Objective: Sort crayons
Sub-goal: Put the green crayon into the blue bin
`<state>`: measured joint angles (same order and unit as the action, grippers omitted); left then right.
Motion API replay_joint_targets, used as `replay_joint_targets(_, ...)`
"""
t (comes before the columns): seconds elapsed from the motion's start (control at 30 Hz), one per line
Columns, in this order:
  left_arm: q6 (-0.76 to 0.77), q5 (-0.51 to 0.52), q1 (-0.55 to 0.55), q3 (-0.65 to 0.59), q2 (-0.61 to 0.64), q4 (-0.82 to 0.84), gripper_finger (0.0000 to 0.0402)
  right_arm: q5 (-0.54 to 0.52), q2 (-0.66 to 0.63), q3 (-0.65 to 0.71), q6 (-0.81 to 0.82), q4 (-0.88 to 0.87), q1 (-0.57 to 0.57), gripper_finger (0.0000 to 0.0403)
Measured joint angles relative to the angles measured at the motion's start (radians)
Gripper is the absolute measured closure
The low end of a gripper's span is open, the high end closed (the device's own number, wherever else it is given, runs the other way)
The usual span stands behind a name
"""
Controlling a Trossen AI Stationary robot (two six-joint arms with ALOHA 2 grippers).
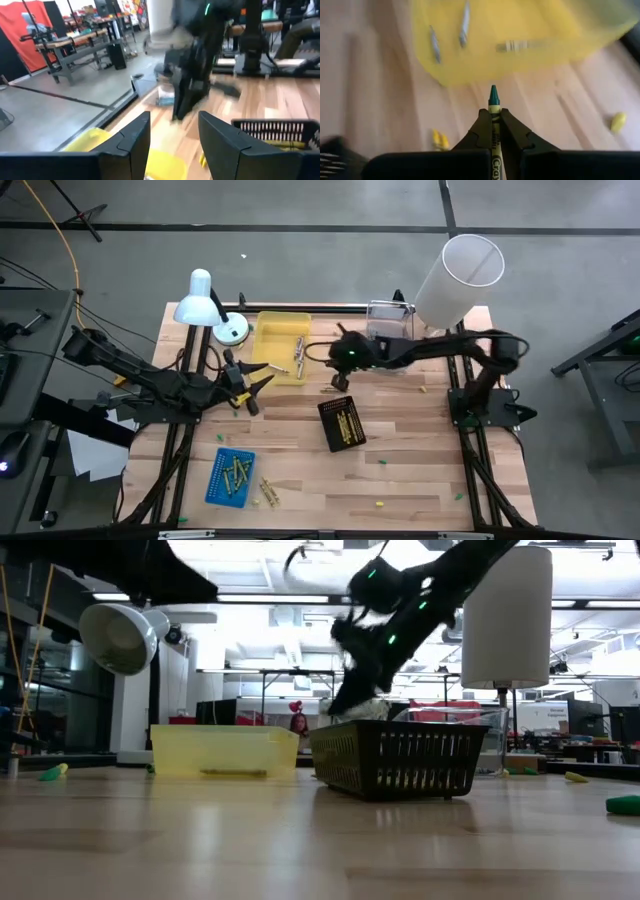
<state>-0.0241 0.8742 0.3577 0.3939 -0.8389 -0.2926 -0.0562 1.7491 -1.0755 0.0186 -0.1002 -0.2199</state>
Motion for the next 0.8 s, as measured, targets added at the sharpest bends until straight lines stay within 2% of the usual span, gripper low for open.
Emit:
replay_joint_targets(0.2, 0.053, 0.000, 0.001, 0.000, 0.002, 0.055, 0.0247, 0.001, -0.210, 0.268, 0.116, 0.286, 0.046, 0.0402)
replay_joint_targets(0.33, 0.065, -0.013, -0.001, 0.000, 0.002, 0.046, 0.0247, 0.000, -0.303, 0.475, 0.208, 0.624, 0.103, 0.0402)
replay_joint_targets(0.43, 0.063, -0.083, -0.021, 0.000, 0.002, 0.018, 0.0247, 0.000, -0.300, 0.578, 0.236, 0.891, 0.146, 0.0402)
replay_joint_targets(0.53, 0.031, -0.207, -0.054, 0.000, -0.007, -0.014, 0.0247, -0.001, -0.274, 0.608, 0.209, 1.059, 0.183, 0.0402)
replay_joint_targets(0.67, 0.003, -0.394, -0.088, 0.000, -0.034, -0.020, 0.0247, 0.000, -0.254, 0.594, 0.118, 1.134, 0.226, 0.0402)
replay_joint_targets(0.8, 0.006, -0.406, -0.104, 0.000, -0.049, -0.020, 0.0247, 0.000, -0.254, 0.575, 0.066, 1.137, 0.263, 0.0402)
